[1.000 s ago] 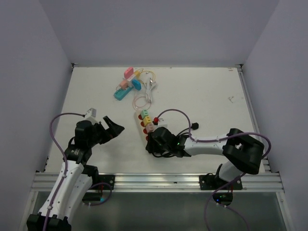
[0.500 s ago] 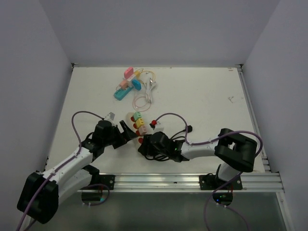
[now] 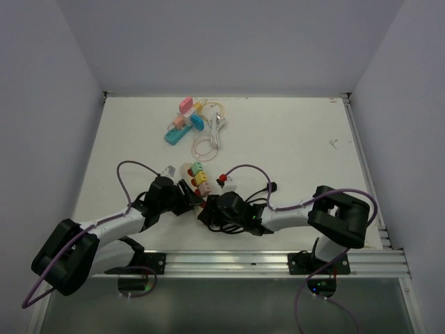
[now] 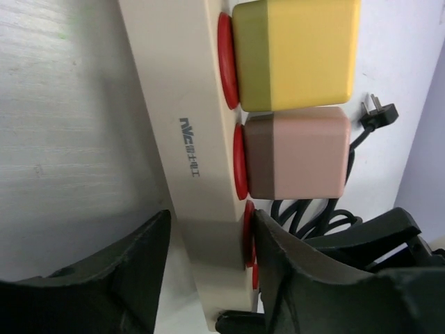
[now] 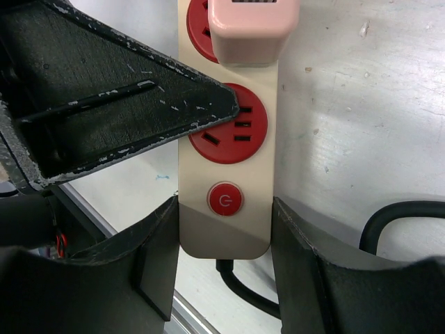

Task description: Pull the plug off the socket

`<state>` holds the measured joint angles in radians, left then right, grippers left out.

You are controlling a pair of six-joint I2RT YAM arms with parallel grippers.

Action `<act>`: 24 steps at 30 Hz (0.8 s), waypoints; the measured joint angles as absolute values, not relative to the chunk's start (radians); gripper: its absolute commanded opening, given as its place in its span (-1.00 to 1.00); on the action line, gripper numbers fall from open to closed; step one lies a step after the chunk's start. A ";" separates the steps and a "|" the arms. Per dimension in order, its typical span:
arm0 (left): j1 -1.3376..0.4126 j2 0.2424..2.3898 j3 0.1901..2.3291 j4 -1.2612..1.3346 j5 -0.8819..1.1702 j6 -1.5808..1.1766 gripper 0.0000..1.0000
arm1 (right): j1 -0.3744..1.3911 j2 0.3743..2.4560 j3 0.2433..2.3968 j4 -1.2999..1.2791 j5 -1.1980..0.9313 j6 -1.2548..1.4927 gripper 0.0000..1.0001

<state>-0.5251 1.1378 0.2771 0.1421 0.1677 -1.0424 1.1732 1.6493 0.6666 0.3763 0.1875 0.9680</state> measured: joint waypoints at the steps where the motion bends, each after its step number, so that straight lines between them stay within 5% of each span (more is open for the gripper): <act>1: -0.526 1.142 0.272 0.160 0.169 -1.047 -0.01 | 1.173 1.649 0.666 0.377 0.187 0.968 -0.86; 6: -0.532 1.149 0.253 0.223 0.175 -1.081 -0.64 | 1.173 1.650 0.662 0.381 0.188 0.979 -0.42; 8: -0.532 1.149 0.245 0.238 0.177 -1.082 -0.87 | 1.173 1.650 0.662 0.382 0.188 0.980 0.12; 9: -0.532 1.149 0.242 0.245 0.177 -1.082 -0.96 | 1.173 1.650 0.661 0.382 0.187 0.979 0.21; 11: -0.532 1.150 0.234 0.251 0.175 -1.081 -1.00 | 1.174 1.649 0.661 0.391 0.182 0.976 0.71; 13: -0.532 1.150 0.229 0.261 0.175 -1.081 -1.00 | 1.179 1.644 0.662 0.407 0.176 0.969 0.92; 20: -0.532 1.150 0.222 0.275 0.176 -1.071 -1.00 | 1.183 1.544 0.652 0.342 0.165 0.929 0.98; 24: -0.532 1.137 0.223 0.262 0.177 -1.050 -1.00 | 1.164 1.448 0.653 0.253 0.178 0.889 0.84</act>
